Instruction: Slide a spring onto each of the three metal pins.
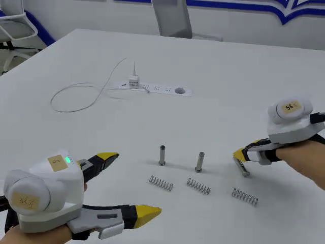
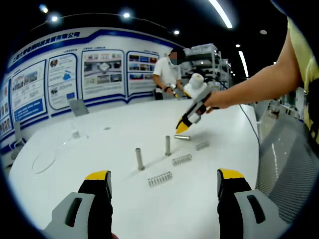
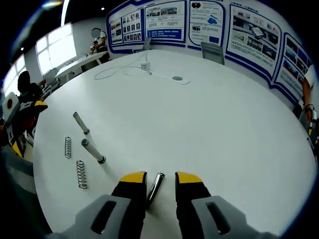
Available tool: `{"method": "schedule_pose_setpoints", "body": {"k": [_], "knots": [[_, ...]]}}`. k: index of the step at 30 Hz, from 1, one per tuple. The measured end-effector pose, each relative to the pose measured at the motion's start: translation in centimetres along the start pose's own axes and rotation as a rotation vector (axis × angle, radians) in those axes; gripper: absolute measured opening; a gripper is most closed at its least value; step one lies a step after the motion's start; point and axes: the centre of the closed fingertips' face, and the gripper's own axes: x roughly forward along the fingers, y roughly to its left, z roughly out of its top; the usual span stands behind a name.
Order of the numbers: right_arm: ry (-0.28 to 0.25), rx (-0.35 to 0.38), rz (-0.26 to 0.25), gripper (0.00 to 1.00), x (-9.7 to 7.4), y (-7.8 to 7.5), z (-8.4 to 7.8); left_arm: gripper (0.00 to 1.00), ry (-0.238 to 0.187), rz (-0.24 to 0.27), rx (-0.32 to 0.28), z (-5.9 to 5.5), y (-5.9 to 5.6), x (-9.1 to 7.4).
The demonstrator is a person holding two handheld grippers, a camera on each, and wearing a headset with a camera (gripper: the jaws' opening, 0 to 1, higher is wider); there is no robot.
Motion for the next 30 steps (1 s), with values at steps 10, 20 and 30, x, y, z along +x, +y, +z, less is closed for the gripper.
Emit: {"method": "schedule_pose_setpoints", "body": {"k": [10,20,30], "knots": [[0.056,0.064,-0.017,0.21,0.9,-0.1,-0.9,0.89,0.000,0.002,-0.003,-0.1,0.1,0.0],[0.084,0.082,-0.028,0.17,1.3,-0.1,-1.2,0.88,0.001,0.002,-0.004,-0.2,0.3,0.0],[0.109,0.099,-0.039,0.14,1.6,-0.2,-1.7,0.88,-0.001,0.005,-0.009,-0.3,0.5,-0.1]]}}
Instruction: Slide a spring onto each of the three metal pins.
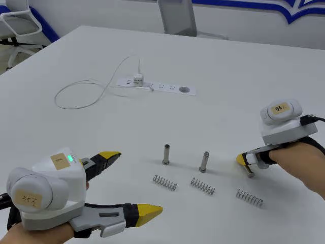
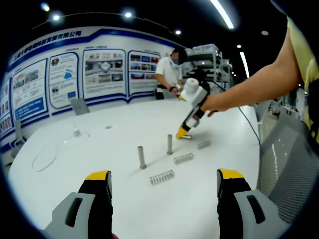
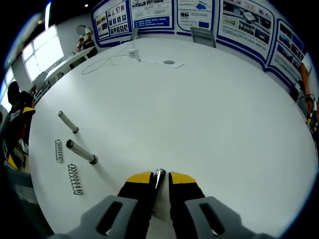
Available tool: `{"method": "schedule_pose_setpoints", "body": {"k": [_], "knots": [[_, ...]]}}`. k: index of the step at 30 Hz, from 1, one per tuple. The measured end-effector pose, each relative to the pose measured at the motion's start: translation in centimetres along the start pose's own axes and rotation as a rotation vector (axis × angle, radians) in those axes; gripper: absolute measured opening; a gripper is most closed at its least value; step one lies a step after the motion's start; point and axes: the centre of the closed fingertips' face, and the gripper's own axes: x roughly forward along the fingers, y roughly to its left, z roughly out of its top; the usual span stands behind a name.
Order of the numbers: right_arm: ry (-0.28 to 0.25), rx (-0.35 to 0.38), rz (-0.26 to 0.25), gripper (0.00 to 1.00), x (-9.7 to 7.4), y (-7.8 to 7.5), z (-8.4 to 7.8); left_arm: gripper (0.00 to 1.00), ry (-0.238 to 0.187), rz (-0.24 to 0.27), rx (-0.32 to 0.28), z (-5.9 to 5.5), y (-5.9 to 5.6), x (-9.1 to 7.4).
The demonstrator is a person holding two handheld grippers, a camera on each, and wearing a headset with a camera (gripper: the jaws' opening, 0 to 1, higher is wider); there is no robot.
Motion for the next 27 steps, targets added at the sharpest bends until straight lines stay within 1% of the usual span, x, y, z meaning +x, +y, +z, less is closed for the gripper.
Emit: {"method": "schedule_pose_setpoints", "body": {"k": [7,11,19,23,25,27], "knots": [[0.007,0.008,-0.002,0.12,0.2,-0.1,0.0,0.88,0.001,0.001,-0.002,-0.1,0.1,0.0],[0.016,0.003,-0.015,0.11,0.2,-0.1,0.0,0.88,0.002,-0.001,-0.001,-0.1,0.1,0.1],[0.022,0.035,-0.038,0.09,0.1,-0.1,-0.1,0.88,-0.002,-0.004,-0.001,0.0,0.0,0.2],[0.016,0.052,-0.035,0.09,0.0,-0.2,-0.1,0.88,-0.004,-0.004,0.000,0.1,0.1,0.2],[-0.005,0.055,-0.033,0.09,-0.3,-0.1,-0.1,0.88,-0.004,-0.002,0.002,0.1,0.1,0.1],[-0.013,0.057,-0.026,0.09,-0.8,0.1,0.0,0.88,-0.004,-0.002,0.001,0.2,0.2,0.1]]}}
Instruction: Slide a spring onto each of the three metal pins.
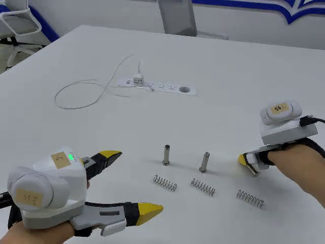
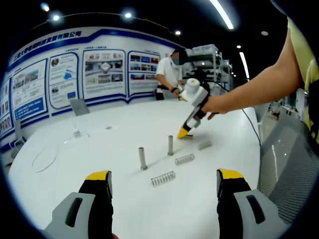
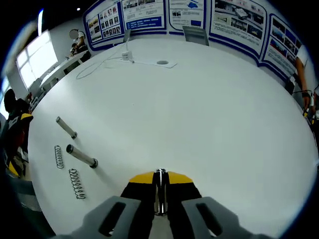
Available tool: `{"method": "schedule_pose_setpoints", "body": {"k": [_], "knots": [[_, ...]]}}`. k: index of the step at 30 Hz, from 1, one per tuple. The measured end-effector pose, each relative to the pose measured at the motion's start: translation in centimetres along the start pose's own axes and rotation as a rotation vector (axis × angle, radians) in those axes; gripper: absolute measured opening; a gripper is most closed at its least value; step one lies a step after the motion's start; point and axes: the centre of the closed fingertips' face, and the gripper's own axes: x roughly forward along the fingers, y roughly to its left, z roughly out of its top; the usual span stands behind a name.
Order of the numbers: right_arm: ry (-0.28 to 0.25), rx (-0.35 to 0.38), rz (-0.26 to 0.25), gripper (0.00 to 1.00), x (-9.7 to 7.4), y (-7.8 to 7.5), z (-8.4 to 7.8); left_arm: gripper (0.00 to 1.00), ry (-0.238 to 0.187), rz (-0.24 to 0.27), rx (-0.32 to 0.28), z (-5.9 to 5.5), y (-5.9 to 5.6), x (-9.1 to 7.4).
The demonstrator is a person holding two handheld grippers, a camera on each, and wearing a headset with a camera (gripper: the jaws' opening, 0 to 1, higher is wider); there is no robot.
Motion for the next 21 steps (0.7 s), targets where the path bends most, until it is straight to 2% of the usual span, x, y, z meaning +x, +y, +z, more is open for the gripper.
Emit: {"method": "schedule_pose_setpoints", "body": {"k": [3,12,21], "knots": [[-0.030,0.000,0.004,0.09,-0.9,0.2,0.4,0.88,0.000,-0.002,0.002,0.1,0.0,0.1],[-0.094,-0.001,0.006,0.09,-3.1,0.8,0.2,0.88,-0.006,-0.021,0.016,0.6,-0.7,0.5],[-0.141,-0.011,0.007,0.09,-4.0,0.9,-0.3,0.88,-0.006,-0.027,0.024,0.8,-0.9,0.4]]}}
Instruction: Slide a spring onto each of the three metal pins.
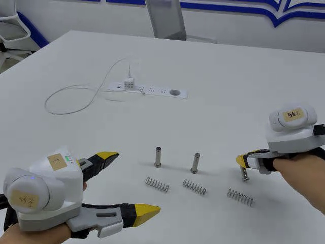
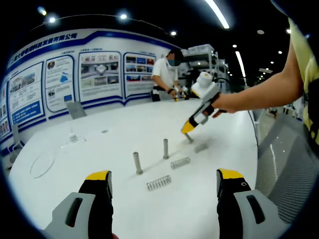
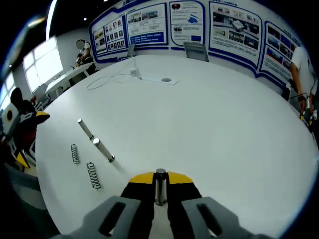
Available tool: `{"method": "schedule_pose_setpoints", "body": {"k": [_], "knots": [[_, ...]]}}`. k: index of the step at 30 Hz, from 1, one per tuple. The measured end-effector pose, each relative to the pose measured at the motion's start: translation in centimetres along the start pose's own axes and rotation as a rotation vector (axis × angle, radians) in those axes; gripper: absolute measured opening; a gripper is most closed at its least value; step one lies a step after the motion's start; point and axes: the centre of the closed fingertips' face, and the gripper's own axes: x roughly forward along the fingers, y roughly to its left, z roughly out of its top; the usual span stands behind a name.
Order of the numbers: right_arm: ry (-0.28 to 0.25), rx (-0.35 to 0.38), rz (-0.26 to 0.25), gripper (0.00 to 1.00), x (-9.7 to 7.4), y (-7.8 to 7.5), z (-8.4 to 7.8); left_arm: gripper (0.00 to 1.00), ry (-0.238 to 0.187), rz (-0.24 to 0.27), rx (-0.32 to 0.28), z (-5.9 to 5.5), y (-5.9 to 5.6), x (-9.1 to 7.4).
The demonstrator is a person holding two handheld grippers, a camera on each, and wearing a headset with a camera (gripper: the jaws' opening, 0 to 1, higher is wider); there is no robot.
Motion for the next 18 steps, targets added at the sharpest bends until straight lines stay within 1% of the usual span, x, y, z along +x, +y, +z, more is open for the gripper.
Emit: {"method": "schedule_pose_setpoints", "body": {"k": [2,4,8,11,18], "knots": [[-0.020,-0.014,-0.004,0.09,-0.18,-0.01,0.12,0.88,0.002,0.000,0.001,-0.06,0.00,-0.05],[-0.029,-0.013,0.000,0.09,-0.39,0.15,0.10,0.88,0.002,-0.001,0.001,-0.07,-0.11,-0.08],[-0.040,-0.026,-0.002,0.09,-0.66,0.35,0.02,0.88,0.000,-0.001,0.003,-0.01,-0.09,-0.05],[-0.055,-0.036,-0.006,0.09,-0.84,0.17,-0.08,0.88,-0.003,0.000,0.003,0.10,-0.07,-0.01],[-0.074,-0.036,-0.004,0.09,-1.11,0.35,-0.19,0.88,-0.003,-0.004,0.004,0.11,-0.23,0.12]]}}
